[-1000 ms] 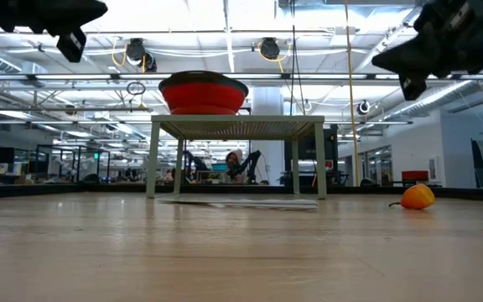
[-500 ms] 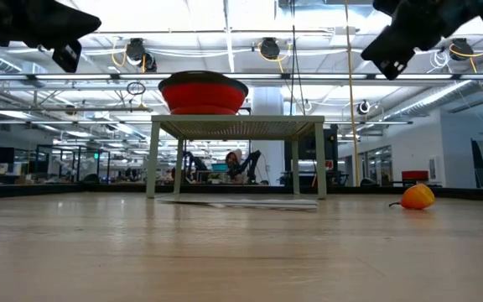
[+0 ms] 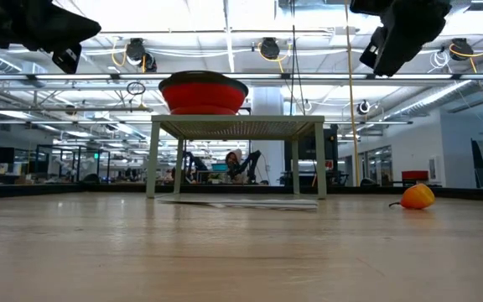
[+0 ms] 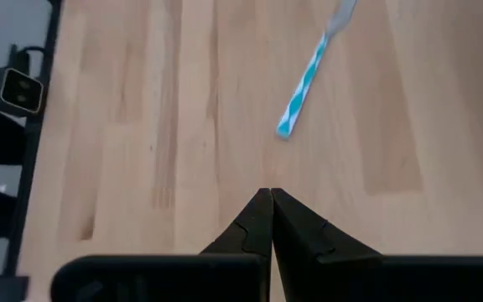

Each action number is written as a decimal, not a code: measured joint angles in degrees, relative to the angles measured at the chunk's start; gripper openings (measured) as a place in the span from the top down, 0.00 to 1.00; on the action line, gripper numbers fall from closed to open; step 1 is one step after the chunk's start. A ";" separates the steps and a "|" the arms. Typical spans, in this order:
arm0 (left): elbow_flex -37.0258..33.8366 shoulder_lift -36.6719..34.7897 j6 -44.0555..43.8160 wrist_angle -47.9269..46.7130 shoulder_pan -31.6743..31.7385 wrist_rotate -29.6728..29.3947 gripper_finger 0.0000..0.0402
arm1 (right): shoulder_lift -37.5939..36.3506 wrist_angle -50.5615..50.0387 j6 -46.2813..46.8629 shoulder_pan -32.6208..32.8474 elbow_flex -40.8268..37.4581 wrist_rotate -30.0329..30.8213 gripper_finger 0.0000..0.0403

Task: Pick & Place Fruit
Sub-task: Put the peach into the red strainer bowl

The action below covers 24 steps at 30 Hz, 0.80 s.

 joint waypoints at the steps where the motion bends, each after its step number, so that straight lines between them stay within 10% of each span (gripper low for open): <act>1: 0.00 0.00 0.25 0.00 0.02 0.03 0.96 | 1.35 -1.60 1.16 0.24 1.29 0.00 1.00; 24: 0.00 0.00 0.17 -1.42 0.01 1.70 0.99 | 13.74 -16.73 20.16 -3.35 11.54 -1.61 0.92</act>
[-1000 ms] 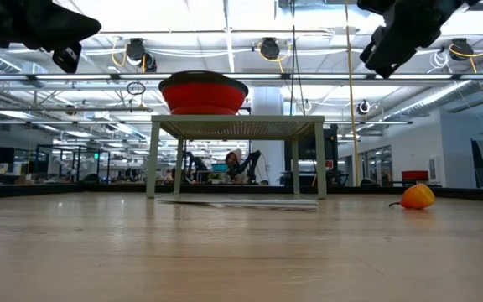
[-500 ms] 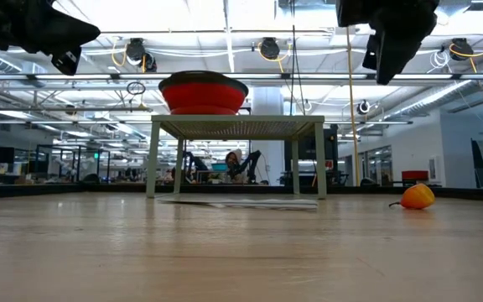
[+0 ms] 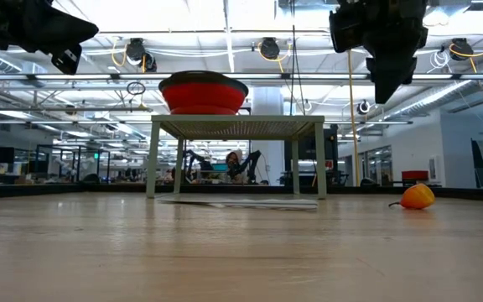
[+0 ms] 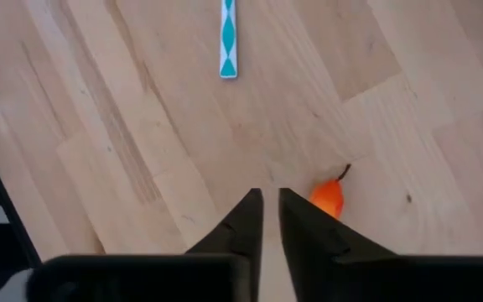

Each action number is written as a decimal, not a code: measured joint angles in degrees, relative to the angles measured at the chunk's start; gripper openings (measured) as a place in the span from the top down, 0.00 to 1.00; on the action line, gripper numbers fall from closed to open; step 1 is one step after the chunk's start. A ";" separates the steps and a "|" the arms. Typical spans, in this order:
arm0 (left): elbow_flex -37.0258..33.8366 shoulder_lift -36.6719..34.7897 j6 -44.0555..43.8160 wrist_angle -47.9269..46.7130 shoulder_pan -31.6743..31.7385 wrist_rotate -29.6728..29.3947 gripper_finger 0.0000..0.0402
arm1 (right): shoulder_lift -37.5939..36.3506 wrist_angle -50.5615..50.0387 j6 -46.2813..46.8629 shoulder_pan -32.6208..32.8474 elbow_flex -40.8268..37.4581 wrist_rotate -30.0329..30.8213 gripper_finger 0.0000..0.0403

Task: Pick & Place Fruit
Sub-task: Put the peach into the red strainer bowl

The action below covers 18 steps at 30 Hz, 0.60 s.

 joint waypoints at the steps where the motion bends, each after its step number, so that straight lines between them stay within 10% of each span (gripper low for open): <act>1: 0.00 0.00 0.00 0.00 -0.01 0.00 0.98 | 0.02 -0.09 0.60 -0.02 0.00 0.00 0.90; 18: 0.00 0.00 0.17 -0.02 0.02 0.09 0.97 | -0.01 -0.52 15.86 -0.75 -5.25 -0.21 0.40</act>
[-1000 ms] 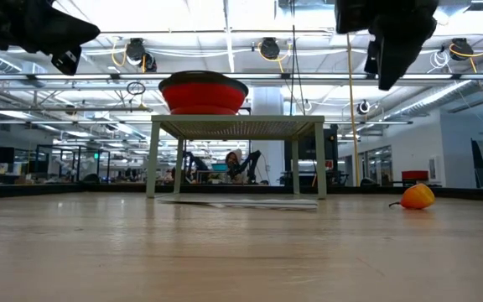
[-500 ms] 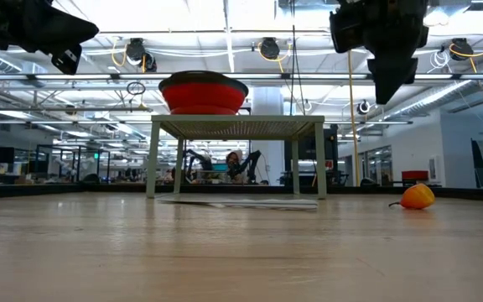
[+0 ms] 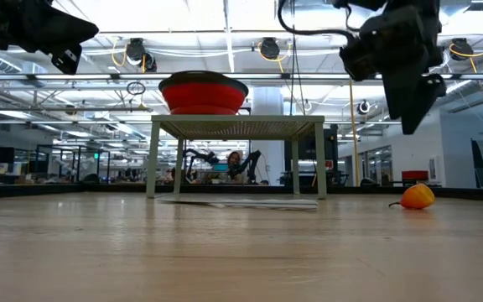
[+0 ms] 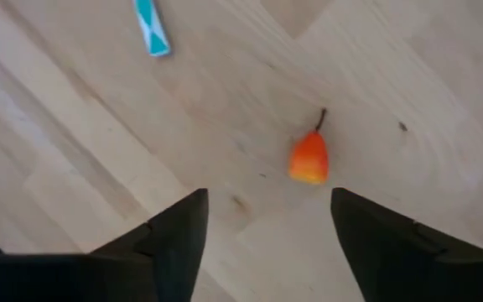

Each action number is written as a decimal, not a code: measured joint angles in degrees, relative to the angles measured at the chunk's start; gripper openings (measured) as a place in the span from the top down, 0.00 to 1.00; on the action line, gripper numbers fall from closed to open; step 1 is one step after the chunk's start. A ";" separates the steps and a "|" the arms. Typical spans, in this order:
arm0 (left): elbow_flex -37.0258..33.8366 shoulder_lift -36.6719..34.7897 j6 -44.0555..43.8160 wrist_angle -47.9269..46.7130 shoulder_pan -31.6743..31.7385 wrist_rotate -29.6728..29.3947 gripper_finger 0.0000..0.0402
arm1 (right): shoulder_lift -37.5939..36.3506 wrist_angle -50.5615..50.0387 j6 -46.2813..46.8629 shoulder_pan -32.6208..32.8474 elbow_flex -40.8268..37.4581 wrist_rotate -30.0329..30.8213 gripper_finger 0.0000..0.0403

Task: Pick & Place Fruit
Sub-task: Put the peach into the red strainer bowl

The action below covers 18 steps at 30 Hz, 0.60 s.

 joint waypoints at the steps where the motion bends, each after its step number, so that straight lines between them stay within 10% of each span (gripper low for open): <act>1: 0.00 0.00 0.00 0.00 -0.02 0.00 0.96 | 0.00 0.07 0.56 -0.01 -0.46 -0.01 0.38; 18: 0.00 0.00 -0.51 0.00 0.00 -0.02 0.95 | 0.00 3.28 -2.51 0.04 -5.80 0.17 0.34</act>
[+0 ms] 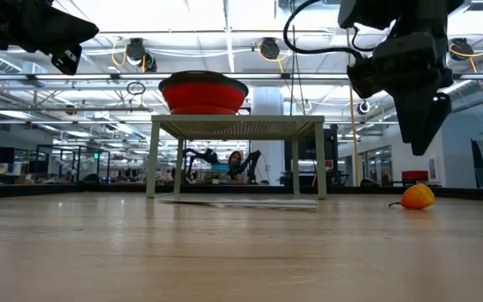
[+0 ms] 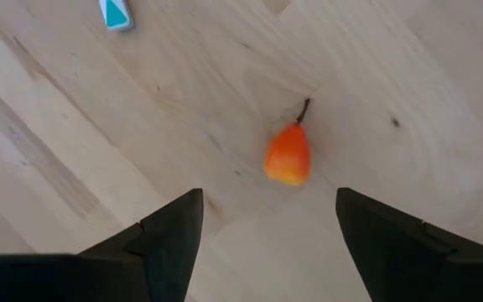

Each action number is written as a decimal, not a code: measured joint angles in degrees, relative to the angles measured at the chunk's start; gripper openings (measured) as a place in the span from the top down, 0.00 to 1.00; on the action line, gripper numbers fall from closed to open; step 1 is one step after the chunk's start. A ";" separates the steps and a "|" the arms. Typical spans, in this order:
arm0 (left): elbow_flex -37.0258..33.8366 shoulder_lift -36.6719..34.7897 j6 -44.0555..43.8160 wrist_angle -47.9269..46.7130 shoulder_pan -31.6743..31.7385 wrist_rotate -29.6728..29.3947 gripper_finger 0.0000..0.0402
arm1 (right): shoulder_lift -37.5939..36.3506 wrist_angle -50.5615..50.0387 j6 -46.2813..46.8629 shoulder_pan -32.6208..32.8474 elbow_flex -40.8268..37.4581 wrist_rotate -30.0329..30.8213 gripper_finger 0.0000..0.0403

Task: Pick & Place Fruit
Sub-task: Put the peach into the red strainer bowl

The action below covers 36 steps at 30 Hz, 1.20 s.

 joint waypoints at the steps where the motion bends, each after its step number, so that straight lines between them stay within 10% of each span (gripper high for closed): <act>1: 0.00 0.00 -0.08 0.00 0.00 0.00 0.95 | 0.00 0.92 0.44 0.00 -0.51 -0.04 0.34; 36: 0.00 0.02 0.11 0.11 0.00 -0.09 0.94 | 8.64 10.80 -3.18 0.02 -6.30 0.04 0.35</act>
